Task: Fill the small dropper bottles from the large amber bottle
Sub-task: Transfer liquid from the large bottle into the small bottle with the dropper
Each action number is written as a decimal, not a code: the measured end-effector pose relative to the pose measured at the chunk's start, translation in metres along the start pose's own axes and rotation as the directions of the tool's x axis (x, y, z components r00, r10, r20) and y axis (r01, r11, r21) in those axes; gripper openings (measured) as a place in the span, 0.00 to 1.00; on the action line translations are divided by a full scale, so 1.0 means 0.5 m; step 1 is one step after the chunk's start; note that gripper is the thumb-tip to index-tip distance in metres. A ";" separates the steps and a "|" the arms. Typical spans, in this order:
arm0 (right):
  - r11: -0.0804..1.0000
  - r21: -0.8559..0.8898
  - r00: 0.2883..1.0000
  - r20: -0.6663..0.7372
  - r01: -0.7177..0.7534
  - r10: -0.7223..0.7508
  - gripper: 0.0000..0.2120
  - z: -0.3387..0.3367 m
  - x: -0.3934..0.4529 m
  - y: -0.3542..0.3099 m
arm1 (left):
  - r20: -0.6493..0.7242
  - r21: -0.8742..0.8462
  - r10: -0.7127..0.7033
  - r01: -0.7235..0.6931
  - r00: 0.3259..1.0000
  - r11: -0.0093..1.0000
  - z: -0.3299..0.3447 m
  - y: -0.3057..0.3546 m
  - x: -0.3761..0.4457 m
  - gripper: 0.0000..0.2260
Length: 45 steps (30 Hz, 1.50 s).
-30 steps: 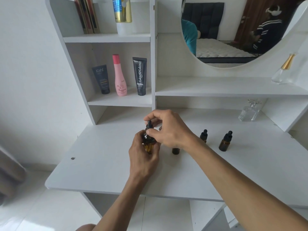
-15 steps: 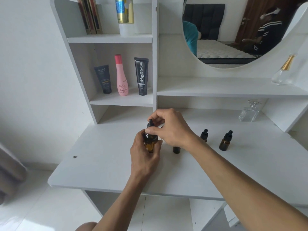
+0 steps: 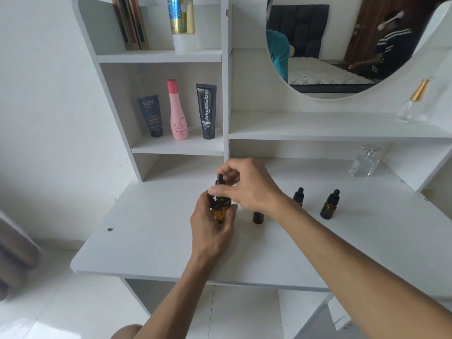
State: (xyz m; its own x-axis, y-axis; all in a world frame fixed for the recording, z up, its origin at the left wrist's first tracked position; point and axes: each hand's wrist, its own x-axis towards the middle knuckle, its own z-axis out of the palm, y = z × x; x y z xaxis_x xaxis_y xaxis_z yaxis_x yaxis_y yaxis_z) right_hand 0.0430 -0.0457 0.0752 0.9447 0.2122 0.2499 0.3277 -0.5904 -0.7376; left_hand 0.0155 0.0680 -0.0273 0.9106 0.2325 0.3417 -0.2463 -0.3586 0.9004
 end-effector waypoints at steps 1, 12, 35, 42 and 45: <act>1.000 0.002 1.000 0.000 0.003 -0.003 0.14 0.000 0.002 0.000 | 0.001 0.003 0.001 -0.001 1.000 1.000 0.000 0.000 0.000 0.14; 0.984 0.176 0.993 0.112 0.005 -0.025 0.10 0.002 0.007 0.015 | -0.002 -0.011 -0.007 0.007 1.000 1.000 -0.001 0.004 -0.002 0.16; 0.976 0.216 0.996 0.084 -0.013 -0.006 0.14 0.008 0.002 0.013 | 0.000 -0.005 0.005 -0.005 1.000 1.000 -0.001 0.004 -0.002 0.15; 0.999 0.038 1.000 -0.015 0.013 -0.012 0.12 0.014 0.004 0.007 | 0.008 0.005 0.001 -0.001 1.000 1.000 -0.001 0.001 -0.001 0.13; 0.998 0.060 0.999 0.027 0.029 -0.031 0.12 0.010 0.006 0.008 | 0.005 0.002 0.012 -0.012 1.000 1.000 -0.001 0.001 -0.001 0.15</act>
State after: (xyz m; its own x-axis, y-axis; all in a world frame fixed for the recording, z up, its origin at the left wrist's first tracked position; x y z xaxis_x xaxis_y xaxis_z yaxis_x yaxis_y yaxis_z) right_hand 0.0469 -0.0435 0.0699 0.9335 0.2515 0.2556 0.3542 -0.5359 -0.7664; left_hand 0.0145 0.0681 -0.0269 0.9092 0.2236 0.3512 -0.2566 -0.3631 0.8957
